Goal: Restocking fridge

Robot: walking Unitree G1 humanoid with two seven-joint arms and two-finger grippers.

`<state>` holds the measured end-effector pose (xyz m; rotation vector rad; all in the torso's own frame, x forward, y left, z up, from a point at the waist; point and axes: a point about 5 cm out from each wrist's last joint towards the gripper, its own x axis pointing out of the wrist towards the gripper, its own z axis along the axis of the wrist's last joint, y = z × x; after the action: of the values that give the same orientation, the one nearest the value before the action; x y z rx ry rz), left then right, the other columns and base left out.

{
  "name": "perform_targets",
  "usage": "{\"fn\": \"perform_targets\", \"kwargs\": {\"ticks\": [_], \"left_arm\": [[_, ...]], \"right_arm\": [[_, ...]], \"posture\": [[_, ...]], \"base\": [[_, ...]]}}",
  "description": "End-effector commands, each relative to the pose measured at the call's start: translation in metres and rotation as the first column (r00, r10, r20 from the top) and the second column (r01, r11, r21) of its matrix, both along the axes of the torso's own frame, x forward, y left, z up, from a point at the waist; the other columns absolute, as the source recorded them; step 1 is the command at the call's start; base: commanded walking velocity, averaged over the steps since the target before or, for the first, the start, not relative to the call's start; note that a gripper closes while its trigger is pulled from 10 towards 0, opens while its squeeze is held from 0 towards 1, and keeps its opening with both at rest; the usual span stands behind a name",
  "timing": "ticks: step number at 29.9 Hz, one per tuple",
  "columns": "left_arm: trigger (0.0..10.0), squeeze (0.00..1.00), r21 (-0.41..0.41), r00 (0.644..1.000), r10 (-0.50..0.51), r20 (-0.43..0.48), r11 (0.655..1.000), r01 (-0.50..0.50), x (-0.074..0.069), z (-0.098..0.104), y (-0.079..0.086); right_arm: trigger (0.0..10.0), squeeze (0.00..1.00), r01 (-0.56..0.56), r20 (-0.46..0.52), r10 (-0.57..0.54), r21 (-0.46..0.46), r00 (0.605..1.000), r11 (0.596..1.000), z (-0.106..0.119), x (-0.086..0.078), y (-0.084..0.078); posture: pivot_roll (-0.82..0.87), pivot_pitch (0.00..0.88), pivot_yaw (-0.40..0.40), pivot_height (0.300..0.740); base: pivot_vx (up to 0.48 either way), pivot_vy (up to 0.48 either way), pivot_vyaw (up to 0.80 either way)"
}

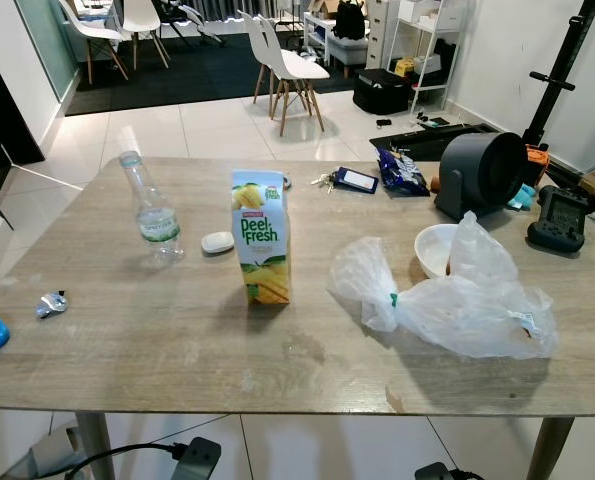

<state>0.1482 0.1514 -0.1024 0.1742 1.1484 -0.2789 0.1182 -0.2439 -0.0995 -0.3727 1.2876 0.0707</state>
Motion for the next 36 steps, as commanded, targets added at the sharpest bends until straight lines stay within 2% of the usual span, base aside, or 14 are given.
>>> {"fn": "perform_targets", "kwargs": {"ticks": [1,36], "left_arm": [[10.0,0.0,0.004,1.0,0.0,-0.028,1.0,0.0,-0.005,-0.0019,0.0027],[10.0,0.0,0.016,0.999,-0.016,-0.035,1.0,0.017,-0.0075,-0.0027,0.0034]], "right_arm": [[10.0,0.0,-0.003,0.0,0.003,-0.007,1.0,1.0,0.0004,0.0009,-0.0008],[10.0,0.0,-0.008,-0.007,0.008,-0.002,1.0,1.0,-0.0007,-0.0016,0.0007]], "posture": [[0.06,0.0,-0.02,0.74],[0.06,0.0,-0.013,0.74]], "base": [[0.0,0.0,0.0],[0.0,0.0,0.0]]}}
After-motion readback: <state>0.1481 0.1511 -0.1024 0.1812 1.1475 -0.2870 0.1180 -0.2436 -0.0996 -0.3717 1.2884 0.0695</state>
